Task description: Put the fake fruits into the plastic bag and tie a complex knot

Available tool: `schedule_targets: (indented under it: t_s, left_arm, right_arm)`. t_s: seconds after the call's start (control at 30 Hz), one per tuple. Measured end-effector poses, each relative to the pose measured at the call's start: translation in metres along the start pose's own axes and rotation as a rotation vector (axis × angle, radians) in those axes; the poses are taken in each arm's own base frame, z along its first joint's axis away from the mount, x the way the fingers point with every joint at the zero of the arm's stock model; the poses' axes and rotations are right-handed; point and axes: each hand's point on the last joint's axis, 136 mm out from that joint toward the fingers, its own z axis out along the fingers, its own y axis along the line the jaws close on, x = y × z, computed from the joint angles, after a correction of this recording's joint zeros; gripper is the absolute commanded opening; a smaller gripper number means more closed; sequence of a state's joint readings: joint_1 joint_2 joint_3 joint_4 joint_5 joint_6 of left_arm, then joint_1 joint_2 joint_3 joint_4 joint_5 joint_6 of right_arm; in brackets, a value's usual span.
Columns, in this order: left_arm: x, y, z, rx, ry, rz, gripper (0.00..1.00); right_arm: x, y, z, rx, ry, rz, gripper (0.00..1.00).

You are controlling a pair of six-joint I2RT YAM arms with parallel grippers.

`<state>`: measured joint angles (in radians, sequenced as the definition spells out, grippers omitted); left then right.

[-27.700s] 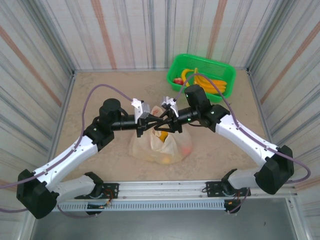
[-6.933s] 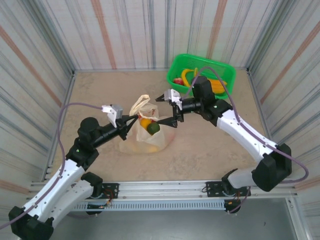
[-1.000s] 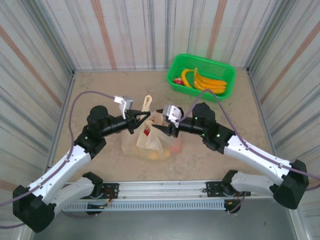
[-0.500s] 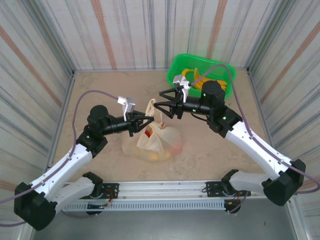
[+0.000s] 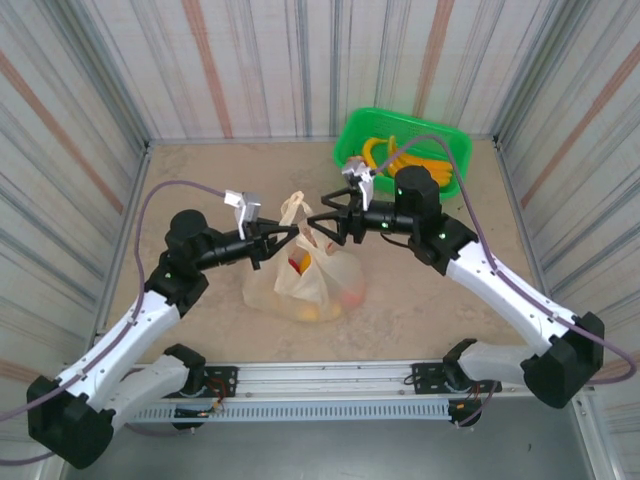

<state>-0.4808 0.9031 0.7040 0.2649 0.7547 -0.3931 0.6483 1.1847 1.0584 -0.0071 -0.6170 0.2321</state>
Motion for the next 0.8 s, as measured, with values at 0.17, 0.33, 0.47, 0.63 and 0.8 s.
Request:
schedule_targets:
  t_s: [0.17, 0.33, 0.47, 0.63, 0.8]
  left_arm:
    - [0.005, 0.009, 0.007, 0.004, 0.000, -0.058, 0.08]
    - [0.006, 0.011, 0.008, 0.007, -0.002, -0.080, 0.08]
    - [0.005, 0.011, 0.008, 0.009, -0.005, -0.083, 0.11]
    - [0.005, 0.009, 0.008, 0.011, -0.003, -0.095, 0.20]
    - [0.003, 0.005, 0.003, 0.010, -0.011, -0.089, 0.26]
  right_arm:
    - [0.038, -0.001, -0.004, 0.000, 0.009, -0.050, 0.99]
    - [0.061, 0.013, 0.011, -0.006, 0.055, -0.152, 0.97]
    - [0.062, 0.020, 0.019, 0.028, 0.037, -0.258, 0.84]
    - [0.068, 0.011, 0.032, 0.114, 0.041, -0.347, 0.56]
    - [0.068, -0.010, 0.038, 0.229, 0.048, -0.412, 0.03]
